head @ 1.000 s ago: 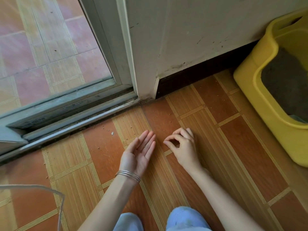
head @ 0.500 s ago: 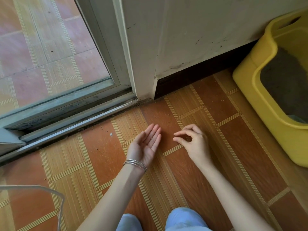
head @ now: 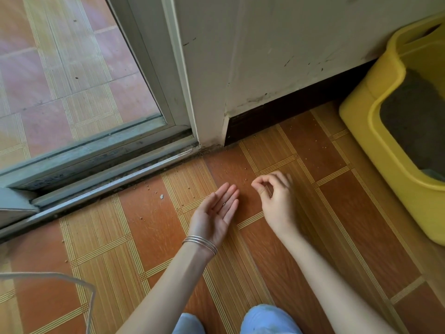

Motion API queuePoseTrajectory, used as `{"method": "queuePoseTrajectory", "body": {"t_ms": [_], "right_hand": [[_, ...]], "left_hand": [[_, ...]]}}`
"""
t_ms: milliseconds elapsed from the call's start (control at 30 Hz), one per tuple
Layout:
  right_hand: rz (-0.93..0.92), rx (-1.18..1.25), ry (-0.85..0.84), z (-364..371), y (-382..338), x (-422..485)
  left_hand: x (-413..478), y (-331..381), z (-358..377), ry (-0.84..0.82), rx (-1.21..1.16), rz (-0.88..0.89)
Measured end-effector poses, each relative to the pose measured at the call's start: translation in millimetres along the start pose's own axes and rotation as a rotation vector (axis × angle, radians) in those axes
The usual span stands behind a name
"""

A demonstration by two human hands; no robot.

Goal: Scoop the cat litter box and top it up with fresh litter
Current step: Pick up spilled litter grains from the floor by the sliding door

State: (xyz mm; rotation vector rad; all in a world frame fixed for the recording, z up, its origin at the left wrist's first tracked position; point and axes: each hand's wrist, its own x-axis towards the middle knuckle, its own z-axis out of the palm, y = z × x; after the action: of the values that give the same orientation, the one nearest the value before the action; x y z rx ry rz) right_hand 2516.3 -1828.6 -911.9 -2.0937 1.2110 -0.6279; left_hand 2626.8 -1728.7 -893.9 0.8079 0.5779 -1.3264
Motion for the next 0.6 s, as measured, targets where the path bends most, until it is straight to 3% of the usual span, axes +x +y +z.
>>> {"method": "queuePoseTrajectory", "body": {"t_ms": [267, 500, 600], "right_hand": [[-0.029, -0.133, -0.133, 10, 7, 26], [-0.122, -0.292, -0.137, 17, 3, 24], [-0.049, -0.095, -0.103, 14, -5, 26]], "left_hand": [[9, 15, 0, 0.007, -0.086, 0.089], [11, 15, 5, 0.002, -0.062, 0.086], [13, 13, 9, 0.007, -0.046, 0.081]]}}
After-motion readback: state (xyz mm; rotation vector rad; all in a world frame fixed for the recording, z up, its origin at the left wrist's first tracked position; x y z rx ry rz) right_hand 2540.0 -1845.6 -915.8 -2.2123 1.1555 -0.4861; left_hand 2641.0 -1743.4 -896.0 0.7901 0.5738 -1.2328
